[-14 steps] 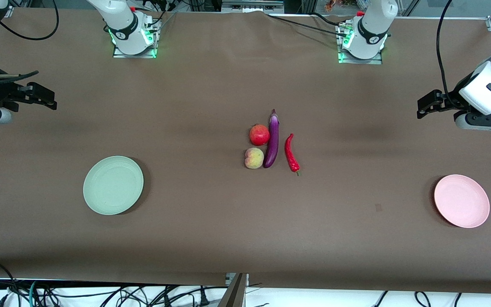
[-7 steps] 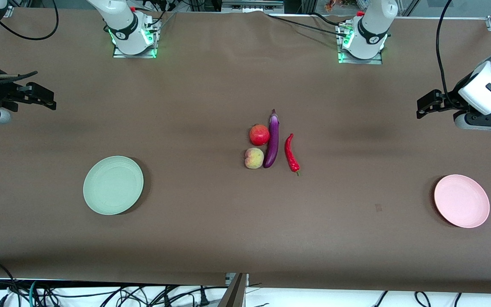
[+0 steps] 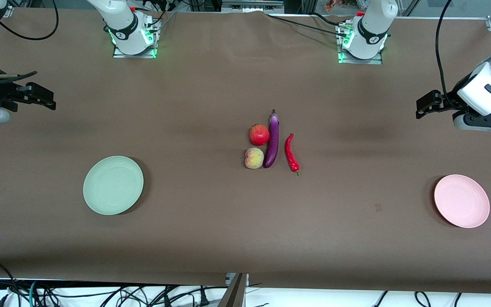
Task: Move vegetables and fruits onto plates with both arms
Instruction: 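Reach the left gripper to the chili while the right gripper reaches the tomato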
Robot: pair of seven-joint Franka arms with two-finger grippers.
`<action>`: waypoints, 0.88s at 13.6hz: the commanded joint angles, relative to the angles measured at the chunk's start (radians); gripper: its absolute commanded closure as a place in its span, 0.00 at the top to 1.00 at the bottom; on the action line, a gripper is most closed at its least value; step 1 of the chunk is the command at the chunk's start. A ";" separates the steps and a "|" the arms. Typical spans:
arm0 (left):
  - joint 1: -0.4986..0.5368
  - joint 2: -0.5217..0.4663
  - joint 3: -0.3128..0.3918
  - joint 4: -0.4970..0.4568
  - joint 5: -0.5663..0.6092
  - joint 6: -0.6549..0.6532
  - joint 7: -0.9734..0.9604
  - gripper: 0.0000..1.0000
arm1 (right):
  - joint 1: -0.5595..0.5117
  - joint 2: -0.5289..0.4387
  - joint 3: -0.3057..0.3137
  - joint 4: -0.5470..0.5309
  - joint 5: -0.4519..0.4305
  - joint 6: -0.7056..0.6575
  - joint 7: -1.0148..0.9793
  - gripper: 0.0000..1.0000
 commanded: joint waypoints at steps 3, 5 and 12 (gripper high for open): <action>-0.017 0.045 -0.047 0.004 -0.039 -0.060 0.015 1.00 | -0.001 0.019 0.000 0.028 0.003 -0.011 0.014 1.00; -0.021 0.080 -0.114 0.001 -0.043 -0.063 0.009 1.00 | -0.001 0.029 0.000 0.029 0.003 -0.008 0.014 1.00; -0.085 0.306 -0.209 0.004 -0.047 0.202 -0.423 1.00 | 0.012 0.134 0.006 0.034 0.012 0.024 0.027 1.00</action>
